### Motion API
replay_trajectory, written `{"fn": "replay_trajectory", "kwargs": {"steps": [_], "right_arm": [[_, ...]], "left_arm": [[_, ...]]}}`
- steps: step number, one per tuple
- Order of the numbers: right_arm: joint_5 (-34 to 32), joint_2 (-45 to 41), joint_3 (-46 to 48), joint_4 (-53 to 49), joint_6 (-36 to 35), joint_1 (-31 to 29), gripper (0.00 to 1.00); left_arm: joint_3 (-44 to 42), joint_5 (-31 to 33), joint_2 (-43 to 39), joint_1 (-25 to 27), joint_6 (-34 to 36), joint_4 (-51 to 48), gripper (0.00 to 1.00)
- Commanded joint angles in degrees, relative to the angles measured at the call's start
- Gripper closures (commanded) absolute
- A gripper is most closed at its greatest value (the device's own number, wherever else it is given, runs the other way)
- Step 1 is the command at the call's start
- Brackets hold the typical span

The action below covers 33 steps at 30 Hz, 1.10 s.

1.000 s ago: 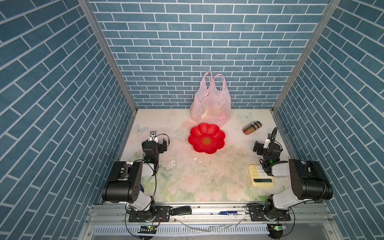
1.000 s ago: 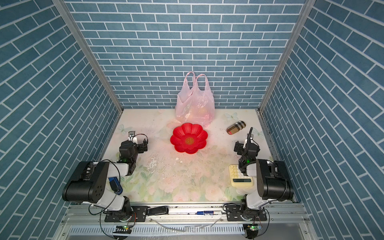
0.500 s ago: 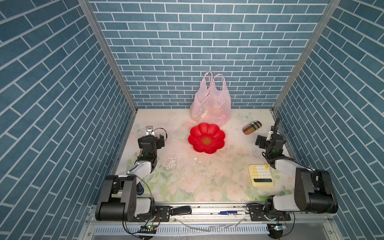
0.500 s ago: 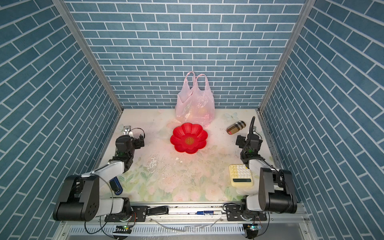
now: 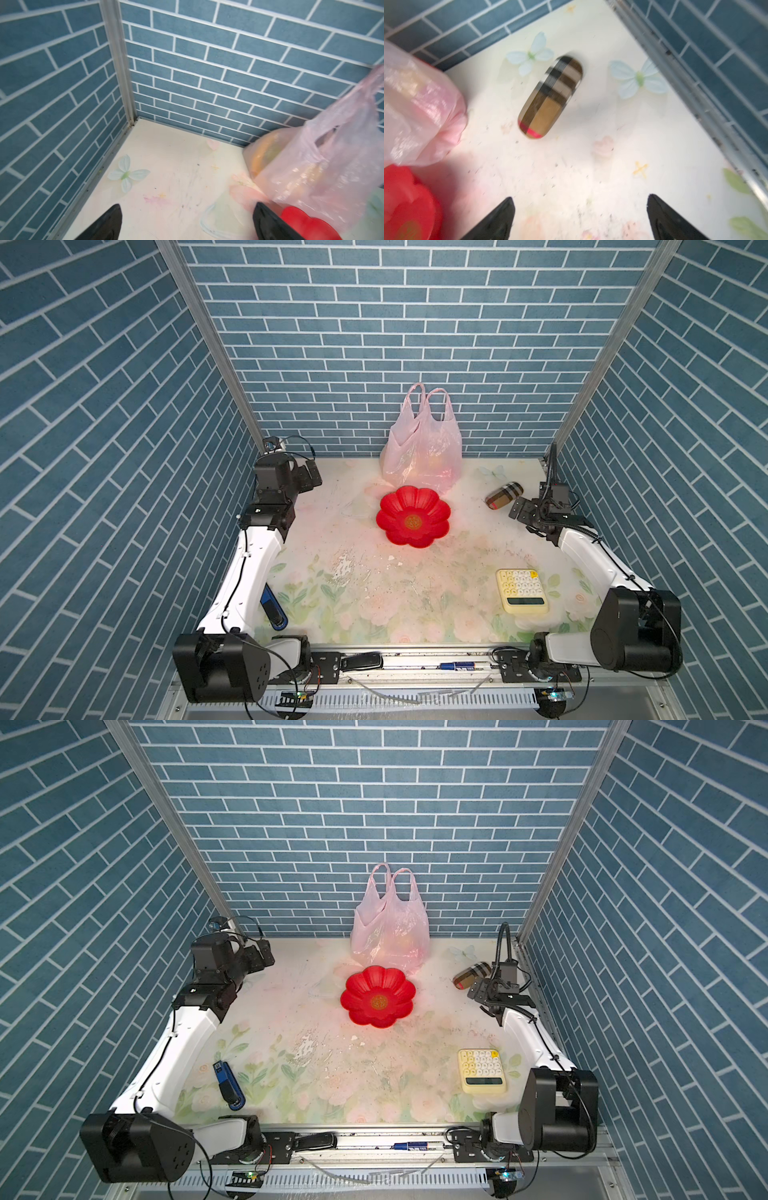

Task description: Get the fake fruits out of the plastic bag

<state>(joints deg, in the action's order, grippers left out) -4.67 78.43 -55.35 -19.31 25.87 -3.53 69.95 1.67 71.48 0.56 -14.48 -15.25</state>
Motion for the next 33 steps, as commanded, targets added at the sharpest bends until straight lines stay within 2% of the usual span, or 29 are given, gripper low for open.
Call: {"fn": "replay_trajectory", "kwargs": {"steps": [1,9,15,22,33], "right_arm": [[6.8,1.9,-4.6,-7.1,4.1,-4.3,0.01],[9.3,11.3,-11.6,-6.8,8.2,-15.7,0.03],[10.2,19.1,-16.9,-6.3,11.3,-20.9,0.21],[13.3,26.2,-21.5,-5.9,12.8,-23.8,0.34],[15.5,33.1,-24.8,-5.6,14.2,-24.9,0.46]], "left_arm": [[4.0,-10.0,1.4,0.4,-1.4,-9.2,0.01],[4.0,-14.4,4.4,1.6,-0.7,-10.1,0.00],[2.6,-17.3,3.4,2.0,-0.8,-9.1,0.01],[0.2,-17.1,2.4,2.0,-1.6,-8.6,0.01],[-0.1,-17.5,2.3,2.0,-1.4,-9.0,0.01]]}}
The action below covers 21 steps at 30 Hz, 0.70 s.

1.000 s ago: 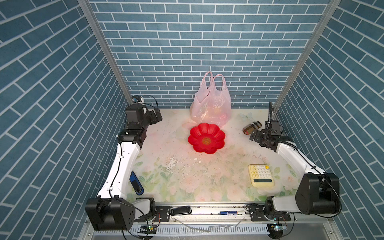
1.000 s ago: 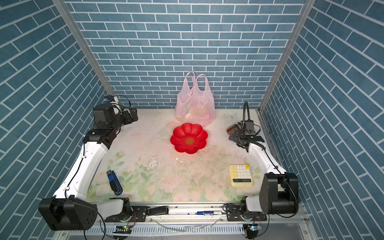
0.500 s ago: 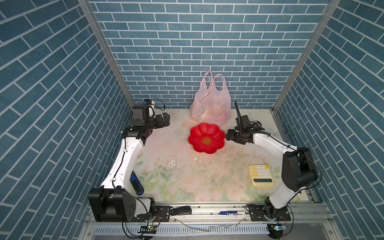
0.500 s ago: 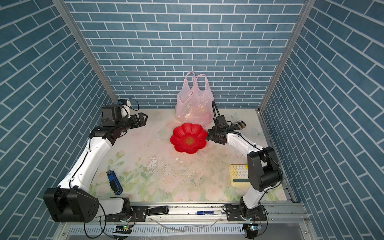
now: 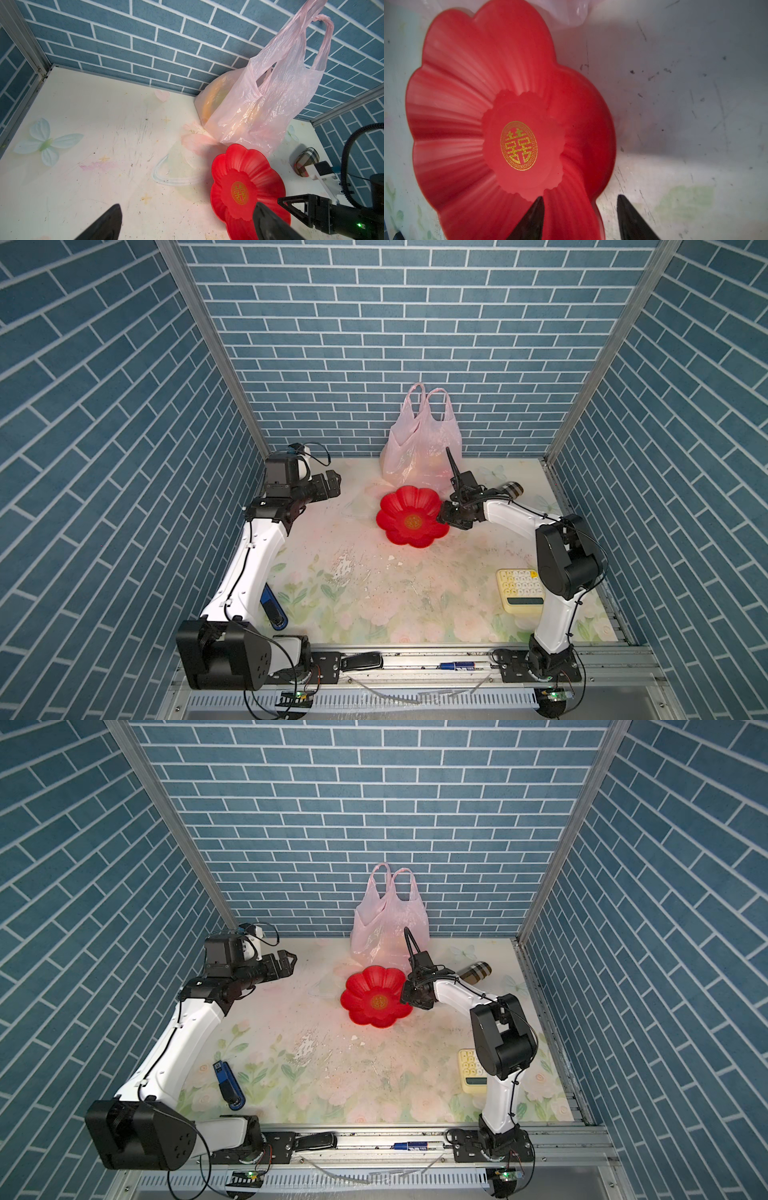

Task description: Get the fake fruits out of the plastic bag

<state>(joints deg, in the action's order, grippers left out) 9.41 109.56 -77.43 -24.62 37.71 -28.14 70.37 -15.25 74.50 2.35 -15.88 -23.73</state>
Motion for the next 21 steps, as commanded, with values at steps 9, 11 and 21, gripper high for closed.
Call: {"fn": "replay_trajectory", "kwargs": {"steps": [9,11,21], "right_arm": [[3.3,4.1,-3.0,-0.4,2.2,-0.8,0.84],[3.1,3.3,-1.8,-0.8,2.2,-0.9,1.00],[3.0,-9.7,14.1,-1.6,2.8,-2.5,1.00]], "left_arm": [[-0.1,-2.2,0.4,0.2,-0.5,-0.7,0.01],[-0.4,-2.3,0.4,0.2,-0.8,-0.5,0.01],[-0.6,-2.9,0.3,0.2,-1.6,0.0,0.01]]}}
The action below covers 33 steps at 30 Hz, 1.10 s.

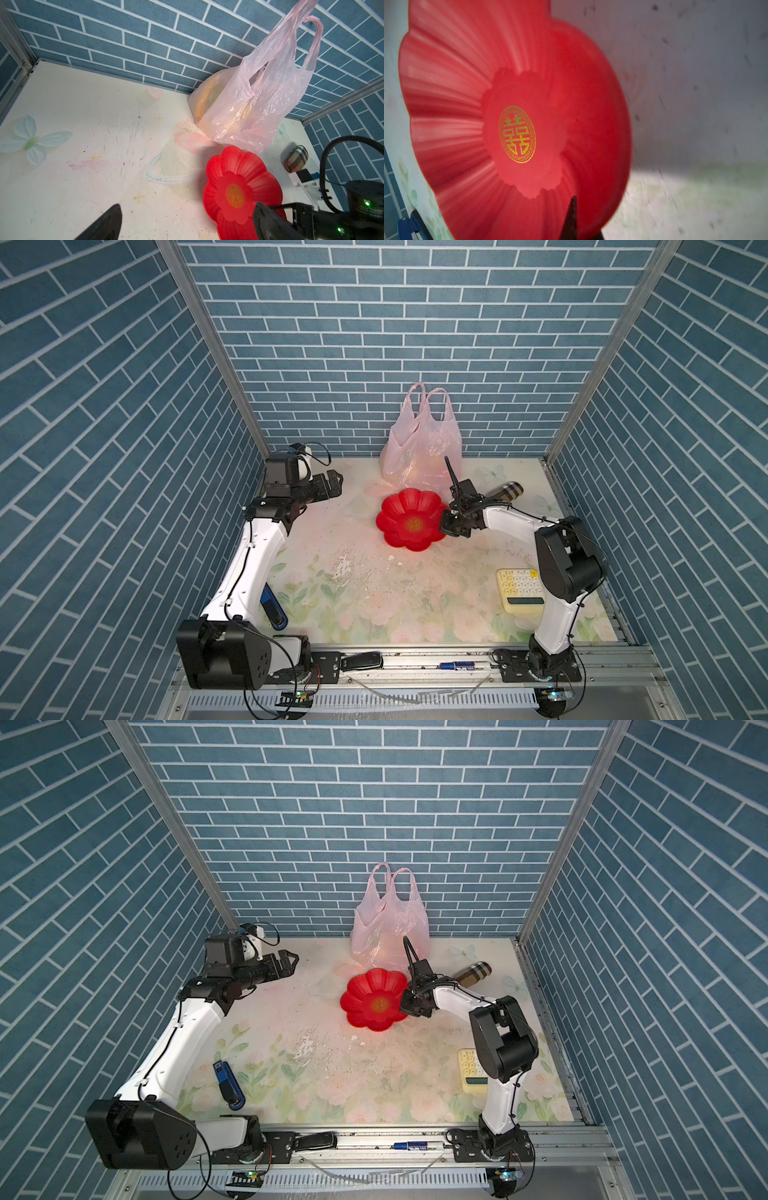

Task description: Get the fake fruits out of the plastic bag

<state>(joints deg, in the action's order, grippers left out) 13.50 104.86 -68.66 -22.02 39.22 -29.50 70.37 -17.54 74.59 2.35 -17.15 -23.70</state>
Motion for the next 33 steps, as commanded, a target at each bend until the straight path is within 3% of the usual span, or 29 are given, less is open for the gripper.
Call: {"fn": "replay_trajectory", "kwargs": {"steps": [1,9,15,19,31,33], "right_arm": [[-1.3,-7.3,7.9,-4.7,1.5,-1.6,1.00],[-5.0,-29.3,26.9,-9.5,8.9,-5.6,1.00],[-7.9,-42.3,35.0,-13.3,13.9,-6.8,1.00],[-10.6,-43.7,35.8,-14.2,13.9,-6.8,1.00],[-12.8,-35.0,34.9,-7.3,14.9,-6.8,1.00],[-13.4,-34.8,34.4,-7.6,14.9,-6.7,0.95]], "left_arm": [[-0.6,-0.6,0.0,0.2,-0.3,0.1,0.01],[-1.0,0.1,0.0,0.2,-0.3,0.1,0.01],[-1.1,-0.1,0.3,0.2,-0.5,0.3,0.01],[-1.2,-0.2,0.6,0.2,-0.6,0.4,0.01],[-0.9,-0.6,0.9,0.3,-0.2,0.0,0.01],[-0.8,-0.6,1.0,0.2,-0.1,0.0,0.01]]}}
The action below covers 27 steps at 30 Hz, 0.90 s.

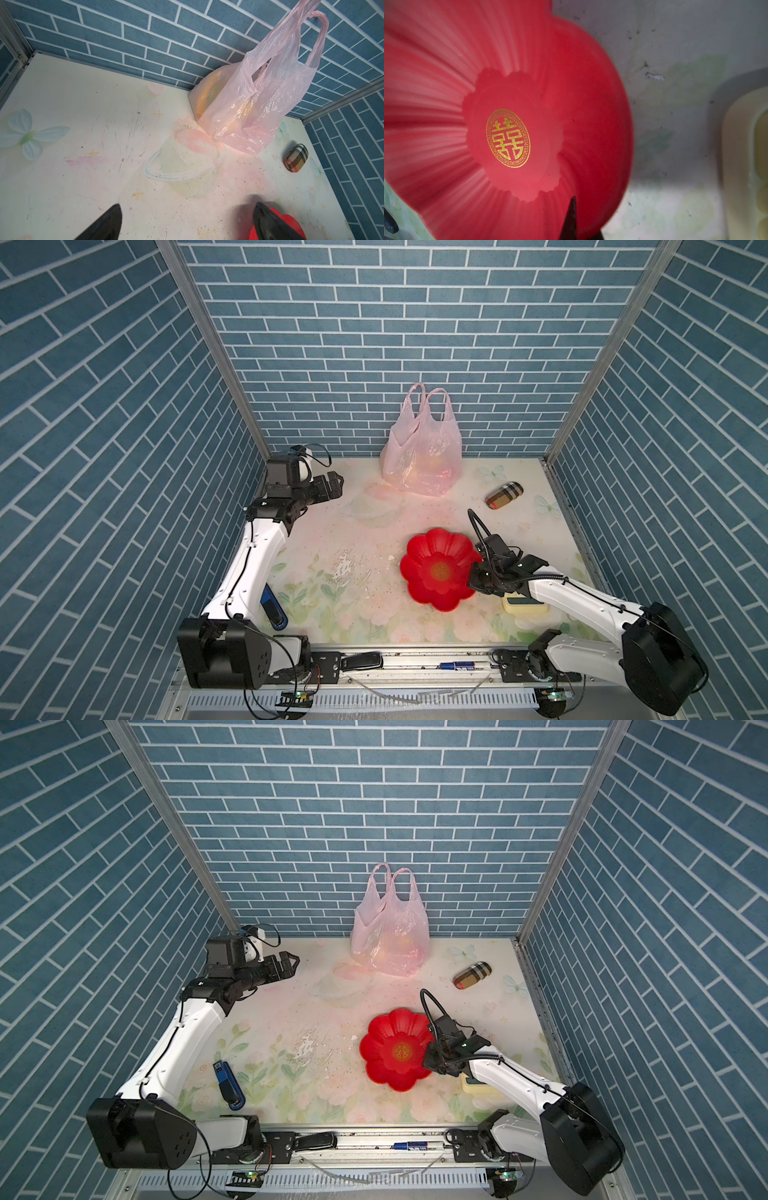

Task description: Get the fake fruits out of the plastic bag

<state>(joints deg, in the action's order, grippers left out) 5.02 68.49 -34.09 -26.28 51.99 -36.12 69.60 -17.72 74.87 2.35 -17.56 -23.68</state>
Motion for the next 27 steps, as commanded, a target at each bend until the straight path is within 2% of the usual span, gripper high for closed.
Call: {"fn": "replay_trajectory", "kwargs": {"steps": [1,9,11,15,18,22,27], "right_arm": [[-5.0,1.4,-0.3,-3.6,2.1,-0.1,0.92],[-6.3,-3.1,-1.9,-7.5,2.1,0.0,0.52],[-7.0,-4.4,-2.8,-9.3,1.9,0.0,0.46],[-9.5,-6.9,-5.8,-14.7,0.6,0.1,0.41],[-11.2,-8.5,-8.6,-17.7,-1.5,0.9,0.39],[-11.0,-9.0,-13.1,-18.8,-5.3,5.1,0.38],[-7.9,-8.1,-17.3,-16.1,-10.4,11.2,0.38]], "left_arm": [[0.0,-0.4,0.7,0.2,0.3,-0.1,0.01],[1.0,-1.6,2.2,0.2,-0.4,-0.4,0.01],[1.7,-1.9,3.0,0.2,-0.5,-0.7,0.01],[3.6,-1.6,4.5,1.2,-1.0,-1.2,0.01],[9.6,0.9,8.0,4.8,0.9,-4.4,0.01],[24.0,2.3,19.5,9.4,4.5,-10.6,0.01],[43.7,0.3,35.5,9.9,4.9,-12.8,0.04]]}}
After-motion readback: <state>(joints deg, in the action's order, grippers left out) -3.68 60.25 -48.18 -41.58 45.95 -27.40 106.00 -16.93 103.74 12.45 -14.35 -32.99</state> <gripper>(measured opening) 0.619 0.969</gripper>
